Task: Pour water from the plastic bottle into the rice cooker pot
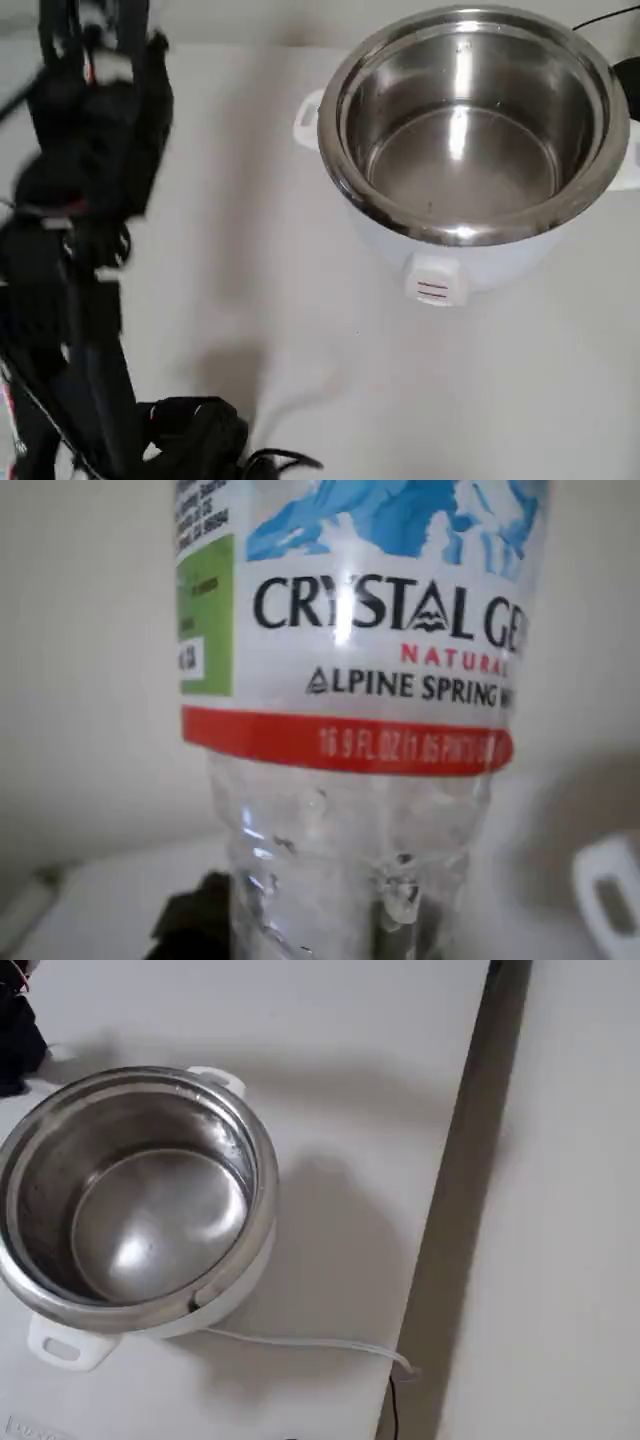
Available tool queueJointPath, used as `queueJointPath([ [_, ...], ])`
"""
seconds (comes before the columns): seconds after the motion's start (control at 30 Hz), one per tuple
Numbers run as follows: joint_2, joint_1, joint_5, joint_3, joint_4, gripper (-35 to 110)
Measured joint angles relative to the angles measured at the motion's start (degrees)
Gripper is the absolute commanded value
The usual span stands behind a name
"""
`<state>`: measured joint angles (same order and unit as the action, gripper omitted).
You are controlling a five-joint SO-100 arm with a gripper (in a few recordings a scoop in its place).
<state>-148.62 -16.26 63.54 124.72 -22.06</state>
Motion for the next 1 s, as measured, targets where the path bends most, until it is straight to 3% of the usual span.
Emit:
queueJointPath([
  [0.23, -9.84, -2.2, 5.8, 35.16, 22.06, 13],
  [0.4, -8.96, -4.39, 6.86, 48.87, 34.37, 14],
  [0.7, 21.88, -4.31, 8.53, 49.39, 65.65, 15],
  [0.83, 31.38, -4.22, 10.28, 46.93, 74.27, 17],
  [1.0, 61.52, -4.22, 12.66, 35.33, 101.34, 18],
])
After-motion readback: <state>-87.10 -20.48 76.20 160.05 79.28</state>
